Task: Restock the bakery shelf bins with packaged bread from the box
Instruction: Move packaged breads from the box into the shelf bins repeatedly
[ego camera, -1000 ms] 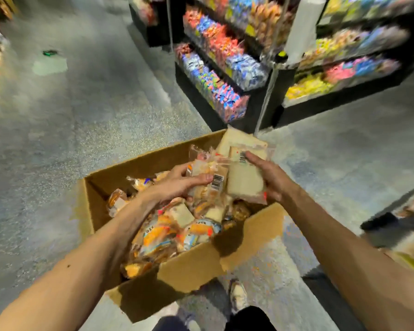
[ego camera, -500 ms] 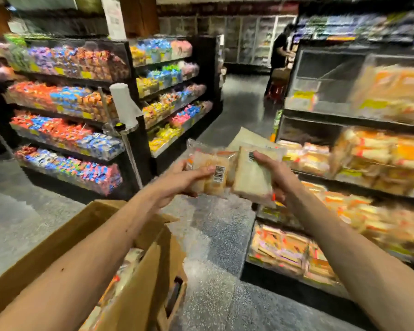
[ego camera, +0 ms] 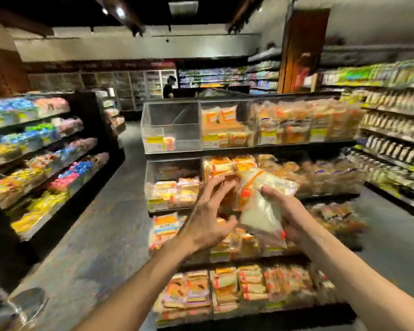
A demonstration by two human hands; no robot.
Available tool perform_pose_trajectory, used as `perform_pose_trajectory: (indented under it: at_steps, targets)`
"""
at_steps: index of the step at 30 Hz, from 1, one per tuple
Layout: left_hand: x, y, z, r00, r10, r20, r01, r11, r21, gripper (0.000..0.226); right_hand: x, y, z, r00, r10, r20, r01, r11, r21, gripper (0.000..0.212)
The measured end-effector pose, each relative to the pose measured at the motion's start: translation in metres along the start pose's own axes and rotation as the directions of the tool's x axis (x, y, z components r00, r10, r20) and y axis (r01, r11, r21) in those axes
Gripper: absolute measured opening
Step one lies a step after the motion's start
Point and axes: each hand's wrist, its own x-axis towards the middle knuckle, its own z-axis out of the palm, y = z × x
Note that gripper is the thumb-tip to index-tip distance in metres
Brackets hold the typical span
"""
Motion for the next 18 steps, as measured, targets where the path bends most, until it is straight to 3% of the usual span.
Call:
perform_pose_trajectory:
  at_steps: [3,6,9,12,14,16,18]
  targets:
    - [0.038,0.027,0.048,0.996,-0.078,0.032,0.083,0.975,-0.207,0.042,0.007,-0.026,-0.065,0.996,-0.039,-0.082,0.040,0.999,0.011,0.081]
    - [0.071,0.047,0.091,0.989,-0.143,0.035,0.147,0.949,-0.278,0.026,0.013,-0.046,-0.117,0.988,-0.068,-0.139,0.066,0.998,-0.019,0.070]
    - [0.098,0.050,0.129,0.979,-0.166,0.115,0.197,0.911,-0.363,0.049,0.023,-0.061,-0.158,0.978,-0.097,-0.187,0.091,0.995,-0.041,0.069]
    - [0.126,0.042,0.164,0.946,-0.155,0.285,0.270,0.863,-0.426,0.073,0.039,-0.070,-0.193,0.965,-0.112,-0.236,0.102,0.993,-0.057,0.080]
    - [0.147,0.032,0.189,0.911,-0.116,0.396,0.288,0.865,-0.410,0.082,0.054,-0.074,-0.216,0.959,-0.102,-0.265,0.082,0.993,-0.086,0.083]
    - [0.171,0.018,0.217,0.882,-0.046,0.468,0.223,0.917,-0.331,0.087,0.072,-0.078,-0.238,0.957,-0.096,-0.274,0.062,0.989,-0.132,0.071]
    - [0.198,0.002,0.246,0.824,0.006,0.566,0.168,0.952,-0.256,0.080,0.095,-0.081,-0.260,0.956,-0.082,-0.282,0.036,0.986,-0.164,0.065]
